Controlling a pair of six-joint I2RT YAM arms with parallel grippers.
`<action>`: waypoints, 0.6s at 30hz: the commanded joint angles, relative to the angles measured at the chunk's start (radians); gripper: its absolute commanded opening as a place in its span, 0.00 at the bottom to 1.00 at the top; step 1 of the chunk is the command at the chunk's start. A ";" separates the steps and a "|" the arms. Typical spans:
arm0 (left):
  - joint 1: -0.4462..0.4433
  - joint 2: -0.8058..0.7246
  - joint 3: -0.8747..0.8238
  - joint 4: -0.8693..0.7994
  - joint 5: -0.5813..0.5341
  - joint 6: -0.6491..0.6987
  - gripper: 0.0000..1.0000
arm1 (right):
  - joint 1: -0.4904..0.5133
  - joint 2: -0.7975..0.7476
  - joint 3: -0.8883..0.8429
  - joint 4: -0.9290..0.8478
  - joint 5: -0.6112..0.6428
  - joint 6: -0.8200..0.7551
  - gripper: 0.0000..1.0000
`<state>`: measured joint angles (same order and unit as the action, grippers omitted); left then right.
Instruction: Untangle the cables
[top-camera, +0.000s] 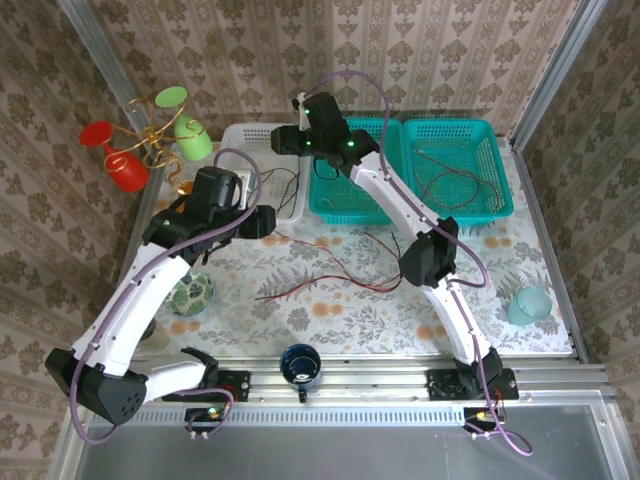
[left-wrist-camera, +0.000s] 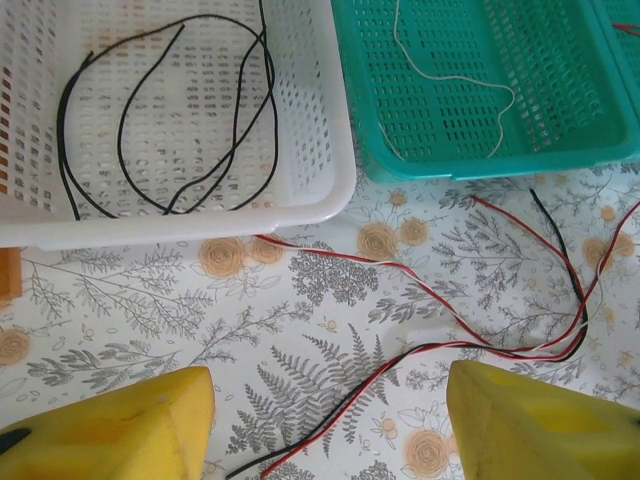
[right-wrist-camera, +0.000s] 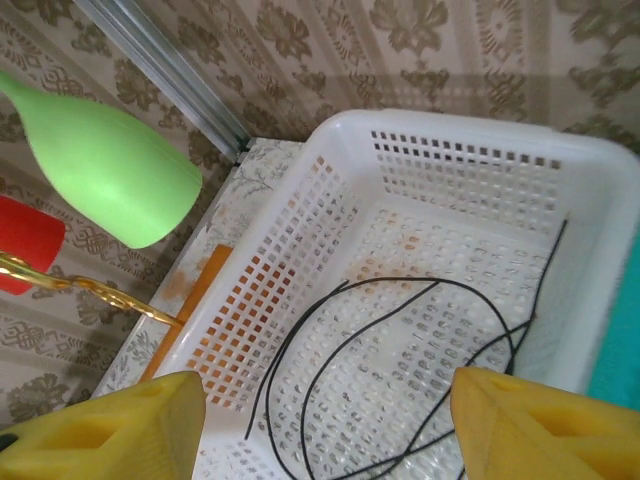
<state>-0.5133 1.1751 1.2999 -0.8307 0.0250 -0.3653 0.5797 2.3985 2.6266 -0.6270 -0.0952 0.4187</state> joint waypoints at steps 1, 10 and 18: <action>-0.024 0.012 -0.034 0.004 0.032 -0.011 0.64 | -0.010 -0.124 -0.085 -0.133 0.084 -0.006 0.68; -0.132 0.059 -0.160 -0.043 0.000 0.005 0.60 | -0.034 -0.640 -0.882 -0.009 0.155 0.051 0.69; -0.149 0.082 -0.308 -0.112 -0.011 -0.092 0.58 | -0.058 -0.902 -1.335 0.022 0.146 0.135 0.69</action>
<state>-0.6559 1.2510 1.0248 -0.8867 0.0280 -0.4034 0.5232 1.5490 1.3762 -0.6365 0.0330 0.4999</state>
